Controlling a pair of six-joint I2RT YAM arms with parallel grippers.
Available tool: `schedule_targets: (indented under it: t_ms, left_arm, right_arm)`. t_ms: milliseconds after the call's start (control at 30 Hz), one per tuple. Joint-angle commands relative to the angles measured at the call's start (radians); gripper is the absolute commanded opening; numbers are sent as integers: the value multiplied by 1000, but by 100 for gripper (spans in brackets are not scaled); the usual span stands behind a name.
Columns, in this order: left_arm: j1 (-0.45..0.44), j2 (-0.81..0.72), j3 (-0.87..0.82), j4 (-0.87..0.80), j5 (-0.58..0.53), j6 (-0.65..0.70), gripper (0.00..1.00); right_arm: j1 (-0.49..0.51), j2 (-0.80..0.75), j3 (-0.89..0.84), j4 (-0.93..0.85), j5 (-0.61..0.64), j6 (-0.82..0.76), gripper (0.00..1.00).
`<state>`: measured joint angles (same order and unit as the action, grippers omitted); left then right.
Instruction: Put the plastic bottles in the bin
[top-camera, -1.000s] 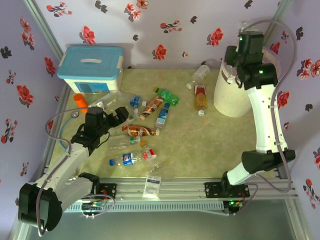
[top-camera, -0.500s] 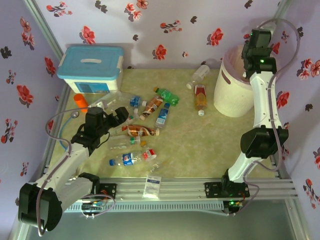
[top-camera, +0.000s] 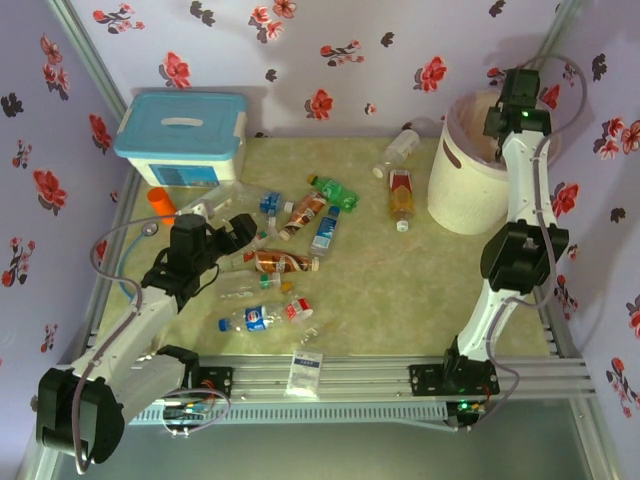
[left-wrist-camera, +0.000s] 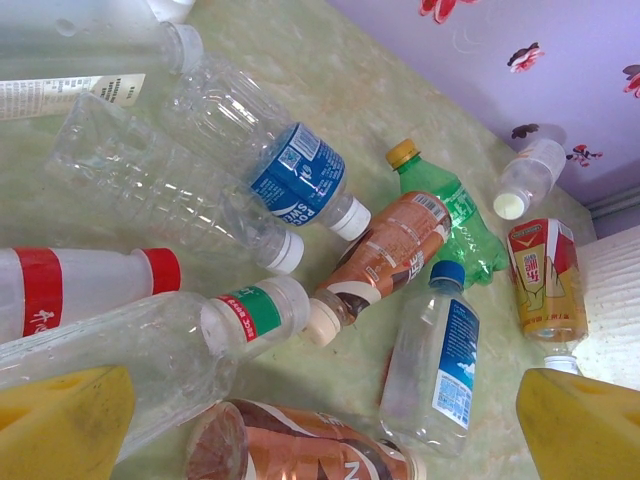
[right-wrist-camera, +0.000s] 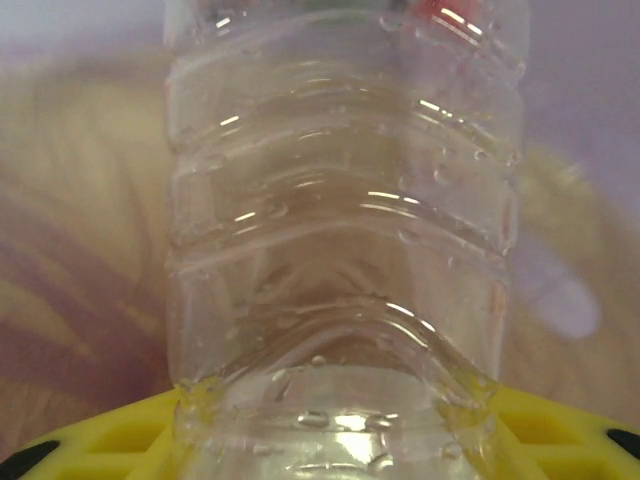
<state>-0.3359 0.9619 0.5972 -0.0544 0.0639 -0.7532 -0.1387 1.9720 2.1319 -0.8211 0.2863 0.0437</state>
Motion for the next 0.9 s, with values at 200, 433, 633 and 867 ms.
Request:
schedule_targets:
  t_ms: [200,433,633,867]
  left_arm:
    - [-5,-25,-7,-19,-10,19,98]
    - [-5,-14,-10,-11,-14,23,98]
    - [-5,-3,-12,-1,-14,24,98]
    - [0,-1,3,-39,-16,68,98]
  right_arm:
    - [1,67,82,-268,-175,-23,51]
    - [12,-4,21,-355,-228,-4,50]
    - [42,-84,-70,-389,-238,25,50]
    - [50,-126,-150,-339,-218,49,51]
